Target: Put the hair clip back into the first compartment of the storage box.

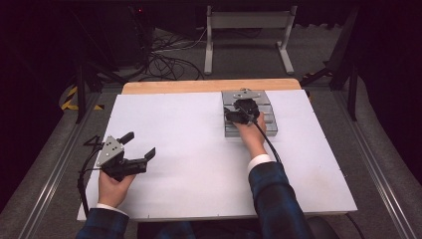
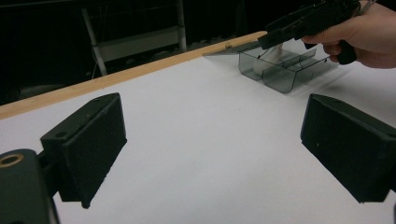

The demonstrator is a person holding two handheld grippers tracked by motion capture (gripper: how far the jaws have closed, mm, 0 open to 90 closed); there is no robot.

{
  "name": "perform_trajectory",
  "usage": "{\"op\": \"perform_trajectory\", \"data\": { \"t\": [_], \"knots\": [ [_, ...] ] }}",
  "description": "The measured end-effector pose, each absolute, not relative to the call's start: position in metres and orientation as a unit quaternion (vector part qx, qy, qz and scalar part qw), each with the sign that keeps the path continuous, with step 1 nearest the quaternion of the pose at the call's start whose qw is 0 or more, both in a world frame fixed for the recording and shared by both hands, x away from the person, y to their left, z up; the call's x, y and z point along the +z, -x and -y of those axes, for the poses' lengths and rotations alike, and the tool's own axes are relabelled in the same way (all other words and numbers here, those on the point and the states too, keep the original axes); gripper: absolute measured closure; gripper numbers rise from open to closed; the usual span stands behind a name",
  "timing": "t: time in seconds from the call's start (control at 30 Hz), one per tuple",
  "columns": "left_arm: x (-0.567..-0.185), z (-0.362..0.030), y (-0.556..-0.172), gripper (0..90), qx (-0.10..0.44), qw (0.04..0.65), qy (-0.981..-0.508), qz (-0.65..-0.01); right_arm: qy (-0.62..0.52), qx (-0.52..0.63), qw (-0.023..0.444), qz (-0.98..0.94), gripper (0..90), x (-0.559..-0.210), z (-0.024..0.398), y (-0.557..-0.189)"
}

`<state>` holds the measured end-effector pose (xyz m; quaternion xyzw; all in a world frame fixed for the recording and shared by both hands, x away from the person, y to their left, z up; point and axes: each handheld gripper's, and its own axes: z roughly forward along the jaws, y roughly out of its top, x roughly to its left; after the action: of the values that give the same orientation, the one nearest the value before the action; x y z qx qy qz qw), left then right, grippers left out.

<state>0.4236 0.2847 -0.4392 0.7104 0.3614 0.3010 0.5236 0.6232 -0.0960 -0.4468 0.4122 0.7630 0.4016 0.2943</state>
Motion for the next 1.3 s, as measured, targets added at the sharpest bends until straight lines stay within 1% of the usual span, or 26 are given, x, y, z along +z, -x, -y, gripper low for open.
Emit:
{"op": "perform_trajectory", "data": {
  "t": [0.23, 0.3, 0.47, 0.67, 1.3],
  "knots": [
    [-0.439, -0.285, -0.423, 7.3, 0.301, 0.524, -0.71, -0.361, -0.413, 0.419, 0.295, -0.753, 22.1, -0.444, 0.104, -0.621],
    [-0.439, -0.285, -0.424, 7.3, 0.3, 0.524, -0.71, -0.362, -0.413, 0.42, 0.294, -0.753, 21.3, -0.444, 0.105, -0.621],
    [-0.439, -0.285, -0.423, 7.3, 0.301, 0.524, -0.711, -0.36, -0.415, 0.425, 0.286, -0.752, 15.8, -0.445, 0.11, -0.619],
    [-0.438, -0.286, -0.423, 7.2, 0.308, 0.523, -0.708, -0.362, -0.412, 0.427, 0.286, -0.753, 12.7, -0.447, 0.113, -0.616],
    [-0.44, -0.284, -0.425, 7.2, 0.302, 0.524, -0.709, -0.362, -0.406, 0.458, 0.281, -0.739, 2.9, -0.44, 0.124, -0.603]
  ]
}}
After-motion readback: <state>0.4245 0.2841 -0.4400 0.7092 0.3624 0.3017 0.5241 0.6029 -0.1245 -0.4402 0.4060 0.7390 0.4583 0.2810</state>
